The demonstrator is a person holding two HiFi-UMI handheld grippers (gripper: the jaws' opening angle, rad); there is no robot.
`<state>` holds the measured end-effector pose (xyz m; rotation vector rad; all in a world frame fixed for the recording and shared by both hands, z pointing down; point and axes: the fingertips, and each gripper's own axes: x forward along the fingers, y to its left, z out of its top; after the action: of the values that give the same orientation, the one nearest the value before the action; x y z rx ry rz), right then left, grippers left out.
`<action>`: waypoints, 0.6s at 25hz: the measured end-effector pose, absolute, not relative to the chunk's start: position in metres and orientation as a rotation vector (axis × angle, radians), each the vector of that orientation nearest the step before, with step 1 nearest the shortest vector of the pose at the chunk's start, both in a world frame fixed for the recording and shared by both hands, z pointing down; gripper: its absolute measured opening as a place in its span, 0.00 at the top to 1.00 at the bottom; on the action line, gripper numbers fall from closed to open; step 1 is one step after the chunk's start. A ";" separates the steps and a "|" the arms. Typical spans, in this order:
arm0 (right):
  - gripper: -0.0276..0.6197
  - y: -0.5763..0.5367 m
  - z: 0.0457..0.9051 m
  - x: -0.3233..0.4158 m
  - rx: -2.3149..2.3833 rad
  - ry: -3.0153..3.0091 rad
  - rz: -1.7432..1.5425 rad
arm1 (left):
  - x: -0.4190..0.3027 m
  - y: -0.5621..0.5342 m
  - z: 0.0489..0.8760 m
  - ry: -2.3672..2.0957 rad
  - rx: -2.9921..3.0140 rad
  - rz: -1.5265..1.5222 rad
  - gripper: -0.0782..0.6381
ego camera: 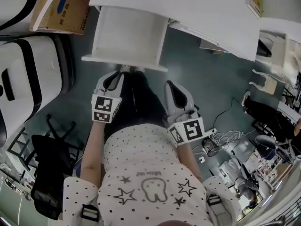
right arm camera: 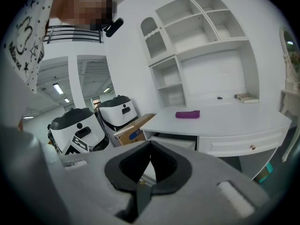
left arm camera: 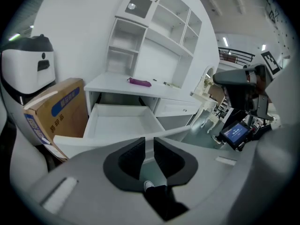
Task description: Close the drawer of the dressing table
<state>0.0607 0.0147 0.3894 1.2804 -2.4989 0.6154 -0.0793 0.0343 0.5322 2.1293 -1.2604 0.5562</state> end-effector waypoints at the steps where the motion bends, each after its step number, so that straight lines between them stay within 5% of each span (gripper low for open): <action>1: 0.97 0.016 0.391 0.060 1.280 -2.497 0.617 | -0.079 0.033 0.540 -1.258 2.120 0.567 0.81; 15: 0.97 0.030 0.409 0.060 1.286 -2.469 0.654 | -0.076 0.030 0.650 -1.218 1.899 0.689 0.73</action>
<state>0.0598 0.0299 0.4087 1.2857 -2.4691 0.6541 -0.0757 0.0299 0.6500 1.8987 -1.2177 0.6887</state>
